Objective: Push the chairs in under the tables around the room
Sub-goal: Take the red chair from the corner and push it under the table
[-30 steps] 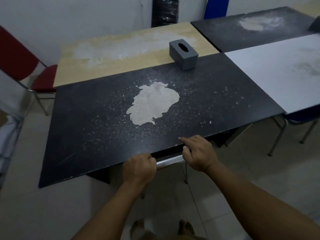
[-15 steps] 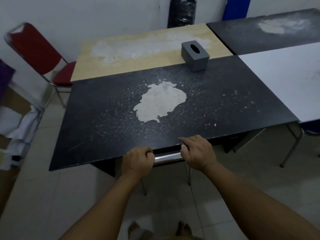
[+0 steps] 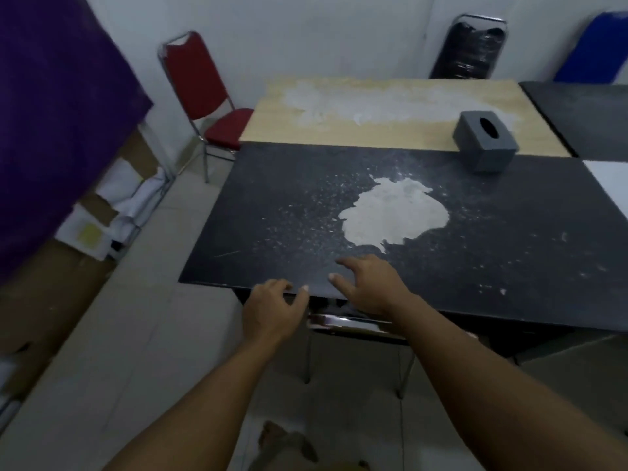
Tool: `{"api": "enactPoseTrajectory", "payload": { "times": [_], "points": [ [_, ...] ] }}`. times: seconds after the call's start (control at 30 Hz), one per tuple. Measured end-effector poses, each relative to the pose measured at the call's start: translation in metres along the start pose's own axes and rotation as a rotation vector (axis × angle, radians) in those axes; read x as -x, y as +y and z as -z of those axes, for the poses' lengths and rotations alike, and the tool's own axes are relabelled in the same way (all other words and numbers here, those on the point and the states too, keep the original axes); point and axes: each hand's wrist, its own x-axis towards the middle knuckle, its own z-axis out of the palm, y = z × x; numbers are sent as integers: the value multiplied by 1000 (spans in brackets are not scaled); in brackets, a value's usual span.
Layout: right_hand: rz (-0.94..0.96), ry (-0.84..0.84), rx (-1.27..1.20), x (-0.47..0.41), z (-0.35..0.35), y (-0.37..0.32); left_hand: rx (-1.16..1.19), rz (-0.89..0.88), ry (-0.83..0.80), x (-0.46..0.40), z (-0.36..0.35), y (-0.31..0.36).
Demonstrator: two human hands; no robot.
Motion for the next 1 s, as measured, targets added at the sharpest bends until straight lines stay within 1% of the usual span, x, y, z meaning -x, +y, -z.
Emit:
{"api": "enactPoseTrajectory", "payload": {
  "times": [0.07, 0.2, 0.4, 0.67, 0.83, 1.0],
  "points": [
    [73, -7, 38, -22, -8, -21, -70, 50, 47, -1, 16, -25],
    [211, -56, 94, -70, -30, -77, -129, 191, 118, -5, 55, -79],
    [427, -135, 83, -134, -59, -176, -166, 372, 169, -10, 111, -159],
    [642, -56, 122, -187, -89, -299, -241, 519, 277, -12, 199, -250],
    [716, -66, 132, -211, -103, -361, -244, 599, 327, -3, 242, -291],
    [776, -33, 178, -242, -119, -407, -272, 664, 362, -6, 272, -327]
  ]
}}
